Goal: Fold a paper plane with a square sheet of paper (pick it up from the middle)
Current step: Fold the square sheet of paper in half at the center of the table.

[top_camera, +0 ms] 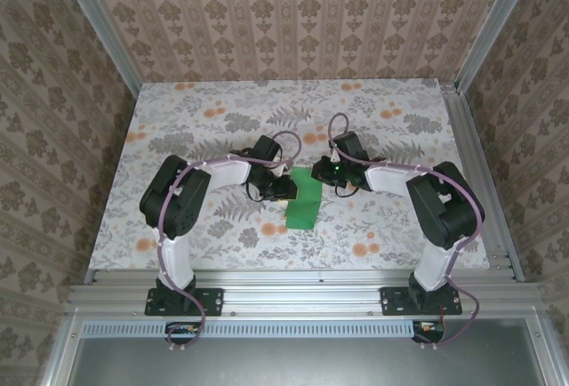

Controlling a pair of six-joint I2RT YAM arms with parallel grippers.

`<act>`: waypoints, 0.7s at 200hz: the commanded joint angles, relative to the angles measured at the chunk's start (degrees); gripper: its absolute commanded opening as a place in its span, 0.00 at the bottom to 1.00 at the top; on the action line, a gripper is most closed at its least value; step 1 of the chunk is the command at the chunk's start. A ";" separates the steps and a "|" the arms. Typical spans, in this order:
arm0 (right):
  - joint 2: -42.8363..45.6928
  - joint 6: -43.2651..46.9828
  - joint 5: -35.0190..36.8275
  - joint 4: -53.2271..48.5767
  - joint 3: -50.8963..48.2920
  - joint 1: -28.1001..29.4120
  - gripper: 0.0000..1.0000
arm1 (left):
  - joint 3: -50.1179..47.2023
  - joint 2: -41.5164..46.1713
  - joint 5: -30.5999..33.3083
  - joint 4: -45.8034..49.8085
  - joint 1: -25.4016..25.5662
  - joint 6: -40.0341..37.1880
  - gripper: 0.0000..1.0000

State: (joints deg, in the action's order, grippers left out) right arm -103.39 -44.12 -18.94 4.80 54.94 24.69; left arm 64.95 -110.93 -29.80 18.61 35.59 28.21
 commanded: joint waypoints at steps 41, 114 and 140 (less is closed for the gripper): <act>-8.36 1.78 0.89 -1.43 5.97 -0.61 0.13 | -3.29 -5.30 7.81 4.96 0.53 -1.95 0.24; -11.49 4.18 4.43 -2.16 6.00 -5.91 0.13 | -4.00 -5.70 8.71 5.41 0.44 -1.92 0.24; -11.52 4.88 4.13 -2.19 6.15 -8.00 0.13 | -4.03 -5.69 8.58 5.32 0.44 -1.79 0.24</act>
State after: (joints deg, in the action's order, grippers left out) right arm -112.53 -41.63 -20.82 4.56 60.75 20.71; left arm 64.90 -110.96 -29.78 18.39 35.62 28.18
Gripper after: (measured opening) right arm 0.127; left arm 0.237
